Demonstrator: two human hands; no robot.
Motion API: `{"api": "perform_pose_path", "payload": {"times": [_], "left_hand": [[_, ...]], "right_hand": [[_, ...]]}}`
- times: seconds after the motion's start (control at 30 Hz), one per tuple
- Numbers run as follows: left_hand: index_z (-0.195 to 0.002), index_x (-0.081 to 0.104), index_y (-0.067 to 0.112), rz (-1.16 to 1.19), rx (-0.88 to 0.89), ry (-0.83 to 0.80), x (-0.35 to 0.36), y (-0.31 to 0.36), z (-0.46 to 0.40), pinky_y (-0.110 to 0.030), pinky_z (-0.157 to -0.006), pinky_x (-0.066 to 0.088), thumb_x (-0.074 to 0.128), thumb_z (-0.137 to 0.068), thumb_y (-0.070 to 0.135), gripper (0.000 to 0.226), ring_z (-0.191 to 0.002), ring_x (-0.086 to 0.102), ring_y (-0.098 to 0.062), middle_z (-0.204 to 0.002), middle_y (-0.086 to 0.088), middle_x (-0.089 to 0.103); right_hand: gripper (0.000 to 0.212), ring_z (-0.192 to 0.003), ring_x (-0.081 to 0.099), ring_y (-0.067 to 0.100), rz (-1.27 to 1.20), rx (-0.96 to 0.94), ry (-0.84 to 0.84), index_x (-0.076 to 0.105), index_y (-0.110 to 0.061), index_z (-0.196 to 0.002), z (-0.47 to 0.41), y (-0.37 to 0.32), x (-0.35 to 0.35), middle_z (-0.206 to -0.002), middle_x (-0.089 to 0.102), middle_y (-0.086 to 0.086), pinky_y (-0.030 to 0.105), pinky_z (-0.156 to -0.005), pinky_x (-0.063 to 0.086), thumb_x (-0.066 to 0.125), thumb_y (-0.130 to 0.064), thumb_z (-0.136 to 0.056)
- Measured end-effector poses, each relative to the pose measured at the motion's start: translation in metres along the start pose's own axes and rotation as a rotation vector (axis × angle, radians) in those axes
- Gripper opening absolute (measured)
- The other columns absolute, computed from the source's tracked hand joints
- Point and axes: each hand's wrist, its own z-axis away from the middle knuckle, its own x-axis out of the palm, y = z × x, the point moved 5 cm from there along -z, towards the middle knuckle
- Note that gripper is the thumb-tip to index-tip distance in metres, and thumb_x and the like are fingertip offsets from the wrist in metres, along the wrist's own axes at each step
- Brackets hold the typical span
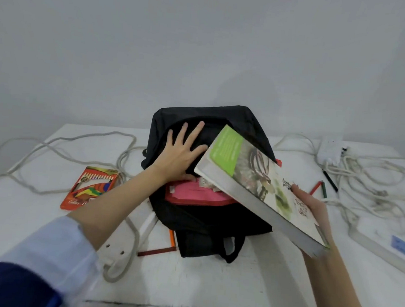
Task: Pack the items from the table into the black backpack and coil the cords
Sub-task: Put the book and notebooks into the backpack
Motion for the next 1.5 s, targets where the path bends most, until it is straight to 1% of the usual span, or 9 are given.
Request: {"api": "perform_pose_path", "payload": {"times": [0.1, 0.23, 0.37, 0.57, 0.7, 0.83, 1.03, 1.17, 1.5], "left_hand": [[-0.113, 0.043, 0.013, -0.11, 0.157, 0.052, -0.005, 0.006, -0.007, -0.045, -0.069, 0.052, 0.084, -0.05, 0.032, 0.078, -0.097, 0.055, -0.038, -0.126, -0.015, 0.054], [-0.101, 0.042, 0.011, 0.093, 0.137, 0.222, -0.032, -0.011, -0.023, -0.027, -0.035, 0.042, 0.088, -0.042, 0.023, 0.075, -0.06, 0.059, -0.03, -0.081, -0.009, 0.067], [-0.096, 0.042, 0.017, 0.085, 0.131, 0.415, -0.058, -0.01, -0.034, -0.023, -0.034, 0.036, 0.052, -0.064, 0.034, 0.038, -0.056, 0.057, -0.025, -0.065, -0.001, 0.063], [-0.096, 0.044, 0.019, 0.04, 0.192, 0.499, -0.068, 0.006, -0.026, -0.02, -0.034, 0.028, 0.042, -0.069, 0.034, 0.031, -0.057, 0.055, -0.019, -0.062, 0.005, 0.06], [-0.095, 0.044, 0.019, 0.031, 0.254, 0.581, -0.077, 0.024, -0.027, -0.019, -0.035, 0.026, 0.045, -0.07, 0.027, 0.027, -0.054, 0.05, -0.017, -0.061, 0.006, 0.058], [-0.097, 0.045, 0.019, 0.05, 0.249, 0.592, -0.073, 0.027, -0.027, -0.019, -0.037, 0.029, 0.048, -0.07, 0.027, 0.028, -0.055, 0.05, -0.017, -0.065, 0.007, 0.061], [-0.096, 0.045, 0.021, 0.151, 0.214, 0.553, -0.069, 0.014, -0.038, -0.023, -0.037, 0.037, 0.046, -0.069, 0.032, 0.029, -0.054, 0.052, -0.019, -0.065, 0.007, 0.063], [-0.097, 0.045, 0.021, 0.159, 0.261, 0.559, -0.068, 0.02, -0.036, -0.024, -0.036, 0.038, 0.047, -0.07, 0.031, 0.029, -0.054, 0.051, -0.018, -0.066, 0.007, 0.062], [-0.114, 0.046, 0.022, 0.382, 0.086, 0.436, -0.04, 0.016, -0.015, -0.027, -0.05, 0.052, 0.072, -0.063, 0.03, 0.057, -0.075, 0.062, -0.014, -0.114, 0.004, 0.061]], "right_hand": [[0.032, -0.04, 0.063, 0.025, 0.146, 0.095, 0.152, 0.071, 0.005, -0.074, 0.009, -0.007, -0.01, -0.06, 0.068, 0.019, 0.024, -0.033, 0.049, 0.087, -0.016, -0.056], [0.078, -0.02, 0.044, 0.002, 0.705, 0.255, 0.089, 0.05, -0.015, -0.068, 0.015, -0.006, -0.004, -0.023, 0.043, -0.002, 0.011, -0.034, 0.039, 0.097, -0.019, -0.006], [0.008, -0.034, 0.057, 0.002, 0.543, 0.097, 0.283, 0.053, -0.01, -0.096, -0.008, -0.003, -0.002, -0.036, 0.057, 0.002, 0.012, -0.034, 0.041, 0.046, -0.01, -0.097], [0.038, -0.096, 0.066, 0.035, -0.084, -0.182, 0.385, 0.06, 0.001, -0.115, -0.028, 0.006, 0.01, -0.105, 0.069, 0.02, 0.046, -0.085, 0.053, 0.063, -0.003, -0.077], [0.039, -0.086, 0.064, 0.026, -0.098, -0.294, 0.618, 0.058, -0.004, -0.115, -0.056, 0.007, 0.025, -0.102, 0.065, 0.011, 0.036, -0.073, 0.052, 0.07, -0.003, -0.078], [0.049, -0.09, 0.061, 0.023, 0.071, -0.327, 0.664, 0.051, -0.005, -0.121, -0.084, -0.002, 0.028, -0.109, 0.063, 0.007, 0.035, -0.075, 0.05, 0.073, -0.018, -0.079], [0.022, -0.045, 0.06, 0.018, 1.025, 0.018, 0.117, 0.059, -0.011, -0.088, -0.057, 0.016, 0.022, -0.07, 0.064, 0.008, 0.028, -0.043, 0.052, 0.071, -0.027, -0.081], [0.038, -0.05, 0.062, 0.025, 1.456, -0.198, 0.316, 0.055, -0.011, -0.072, -0.083, 0.028, 0.026, -0.057, 0.06, 0.009, 0.029, -0.052, 0.05, 0.062, -0.046, -0.085], [0.045, -0.057, 0.066, 0.025, 1.409, -0.307, 0.429, 0.061, -0.005, -0.074, -0.096, 0.005, 0.027, -0.056, 0.06, 0.007, 0.033, -0.063, 0.053, 0.065, -0.049, -0.082]]}}
